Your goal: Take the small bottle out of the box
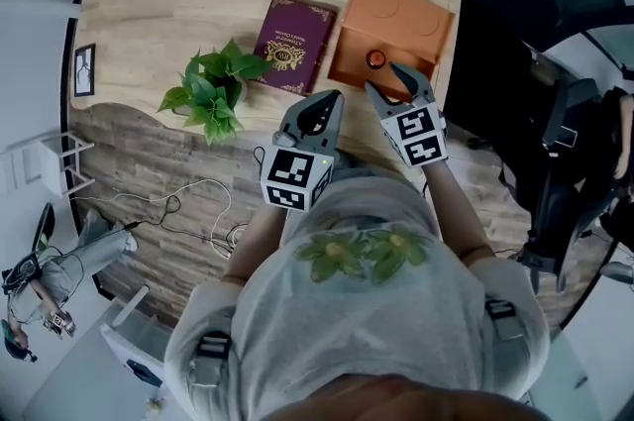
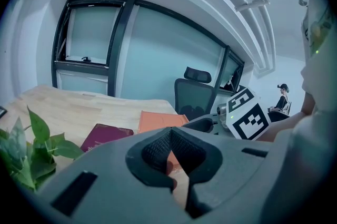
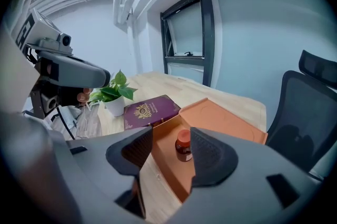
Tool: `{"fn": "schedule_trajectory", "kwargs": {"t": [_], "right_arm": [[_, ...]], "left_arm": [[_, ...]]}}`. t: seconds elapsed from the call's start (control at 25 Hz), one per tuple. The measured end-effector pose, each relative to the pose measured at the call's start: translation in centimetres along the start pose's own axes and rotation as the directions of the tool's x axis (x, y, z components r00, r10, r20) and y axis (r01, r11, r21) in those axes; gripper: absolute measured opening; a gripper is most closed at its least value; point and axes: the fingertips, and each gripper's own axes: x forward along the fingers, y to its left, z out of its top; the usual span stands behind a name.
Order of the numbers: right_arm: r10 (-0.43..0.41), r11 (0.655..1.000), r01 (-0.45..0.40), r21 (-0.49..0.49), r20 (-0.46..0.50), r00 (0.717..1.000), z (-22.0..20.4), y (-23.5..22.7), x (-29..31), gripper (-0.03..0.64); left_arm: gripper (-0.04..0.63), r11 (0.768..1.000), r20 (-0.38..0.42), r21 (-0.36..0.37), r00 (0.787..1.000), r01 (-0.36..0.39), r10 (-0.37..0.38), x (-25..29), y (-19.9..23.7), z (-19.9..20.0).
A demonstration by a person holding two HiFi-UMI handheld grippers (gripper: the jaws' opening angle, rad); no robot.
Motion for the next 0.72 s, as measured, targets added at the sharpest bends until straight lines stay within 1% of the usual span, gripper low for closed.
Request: {"fn": "schedule_trajectory", "kwargs": {"t": [0.24,0.52,0.72], "right_arm": [[0.008,1.0,-0.008,0.01,-0.037,0.999,-1.1,-0.5,1.0,0.199],[-0.012,0.999,0.014,0.038,-0.061,0.998,-2.0,-1.8,2.1,0.202],[-0.012,0.999,0.016,0.048,-0.083,0.996,-2.8,-1.9,2.9,0.209]], "left_arm": [[0.008,1.0,-0.019,-0.005,1.0,0.002,-0.002,0.2,-0.2,-0.5],[0.008,1.0,-0.048,-0.017,0.999,0.004,-0.004,0.6,0.0,-1.4],[0.008,1.0,-0.052,-0.023,0.999,0.001,-0.002,0.6,-0.1,-1.7]]}}
